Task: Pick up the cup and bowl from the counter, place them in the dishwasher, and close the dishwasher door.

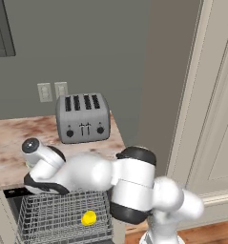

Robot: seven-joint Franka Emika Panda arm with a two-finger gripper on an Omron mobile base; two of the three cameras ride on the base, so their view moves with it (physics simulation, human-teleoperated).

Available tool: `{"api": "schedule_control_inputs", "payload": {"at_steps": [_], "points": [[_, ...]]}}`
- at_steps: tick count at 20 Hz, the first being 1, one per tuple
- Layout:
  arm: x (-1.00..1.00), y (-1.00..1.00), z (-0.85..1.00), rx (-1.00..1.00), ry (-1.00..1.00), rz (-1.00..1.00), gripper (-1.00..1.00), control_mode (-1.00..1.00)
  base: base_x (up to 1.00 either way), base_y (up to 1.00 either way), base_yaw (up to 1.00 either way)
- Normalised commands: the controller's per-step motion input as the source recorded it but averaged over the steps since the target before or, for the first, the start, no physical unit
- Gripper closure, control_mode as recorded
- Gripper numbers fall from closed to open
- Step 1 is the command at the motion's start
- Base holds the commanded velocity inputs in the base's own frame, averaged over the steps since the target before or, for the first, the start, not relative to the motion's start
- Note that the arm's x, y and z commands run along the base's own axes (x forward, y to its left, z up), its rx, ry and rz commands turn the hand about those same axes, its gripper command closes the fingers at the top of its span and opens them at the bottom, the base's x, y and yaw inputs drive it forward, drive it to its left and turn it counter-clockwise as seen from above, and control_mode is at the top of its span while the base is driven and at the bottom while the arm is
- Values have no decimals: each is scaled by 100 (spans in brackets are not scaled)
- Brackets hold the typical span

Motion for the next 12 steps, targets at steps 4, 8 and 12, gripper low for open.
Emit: {"api": "schedule_control_inputs", "payload": {"at_steps": [4,8,12], "points": [[25,38,-12,-2,0,2,-100,-100,0,0,0],[24,28,-17,-3,0,2,-100,-100,0,0,0],[17,14,-26,-4,0,2,-100,-100,0,0,0]]}}
